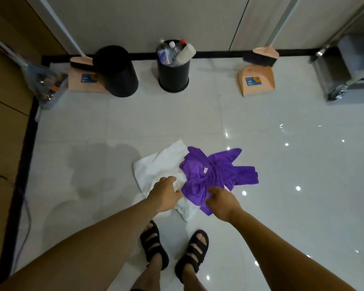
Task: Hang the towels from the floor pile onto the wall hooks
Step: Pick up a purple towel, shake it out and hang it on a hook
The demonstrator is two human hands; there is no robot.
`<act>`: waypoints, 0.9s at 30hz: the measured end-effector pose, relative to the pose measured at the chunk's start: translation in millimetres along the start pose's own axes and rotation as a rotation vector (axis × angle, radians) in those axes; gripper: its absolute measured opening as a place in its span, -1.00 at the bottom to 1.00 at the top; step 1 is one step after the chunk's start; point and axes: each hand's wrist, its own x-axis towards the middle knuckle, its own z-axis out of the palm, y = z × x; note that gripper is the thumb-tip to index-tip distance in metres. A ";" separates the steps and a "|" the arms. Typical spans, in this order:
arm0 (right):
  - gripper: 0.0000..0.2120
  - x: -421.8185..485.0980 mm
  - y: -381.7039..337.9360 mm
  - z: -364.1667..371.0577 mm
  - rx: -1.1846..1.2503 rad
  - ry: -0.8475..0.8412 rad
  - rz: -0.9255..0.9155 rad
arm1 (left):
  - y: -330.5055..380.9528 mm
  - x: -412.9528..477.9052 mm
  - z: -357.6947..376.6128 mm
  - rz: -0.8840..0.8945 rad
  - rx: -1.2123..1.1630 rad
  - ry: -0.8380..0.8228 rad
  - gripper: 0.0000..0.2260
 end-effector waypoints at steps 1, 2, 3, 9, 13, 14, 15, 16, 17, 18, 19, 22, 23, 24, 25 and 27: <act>-0.63 24.1 9.9 15.8 0.014 -0.012 0.027 | -8.3 24.4 15.0 -0.006 -0.004 -0.024 -0.46; -0.63 49.8 18.7 32.2 0.022 -0.024 0.049 | -17.1 49.3 29.7 -0.011 -0.007 -0.041 -0.47; -0.61 75.9 27.0 49.1 0.030 -0.032 0.068 | -26.8 74.1 44.2 -0.014 -0.008 -0.056 -0.47; -0.52 214.5 67.6 150.0 0.009 0.001 0.133 | -102.9 188.7 122.8 -0.059 -0.013 -0.078 -0.50; -0.50 275.9 88.7 196.5 0.008 0.095 0.186 | -145.5 231.9 163.3 -0.074 -0.006 -0.095 -0.52; -0.51 287.6 93.5 204.5 0.006 0.107 0.194 | -151.2 239.6 171.1 -0.075 -0.023 -0.093 -0.53; -0.53 297.4 97.8 211.1 -0.011 0.106 0.196 | -155.3 246.2 177.8 -0.077 -0.041 -0.089 -0.52; -0.57 305.1 101.3 216.3 -0.041 0.107 0.193 | -158.4 251.1 183.3 -0.079 -0.056 -0.086 -0.52; -0.63 310.3 103.9 220.1 -0.078 0.118 0.188 | -160.2 254.7 187.7 -0.079 -0.067 -0.084 -0.52; -0.70 312.9 105.8 222.5 -0.113 0.133 0.187 | -161.1 255.9 190.9 -0.078 -0.076 -0.083 -0.53; -0.75 312.0 106.5 223.4 -0.136 0.145 0.186 | -161.0 254.9 192.7 -0.080 -0.085 -0.084 -0.53; -0.80 292.4 100.5 215.1 -0.106 0.185 0.151 | -152.6 241.9 185.8 -0.087 -0.099 -0.088 -0.52; -0.81 282.6 96.1 208.7 -0.066 0.204 0.135 | -147.9 235.5 179.8 -0.087 -0.095 -0.085 -0.52; -0.82 272.6 91.1 200.7 -0.032 0.217 0.124 | -142.5 228.1 172.1 -0.083 -0.091 -0.084 -0.52; -0.82 262.9 86.4 191.2 -0.007 0.227 0.120 | -136.5 220.7 163.9 -0.073 -0.088 -0.086 -0.51; -0.79 248.8 81.4 171.3 0.034 0.248 0.126 | -124.9 207.5 147.7 -0.050 -0.083 -0.090 -0.50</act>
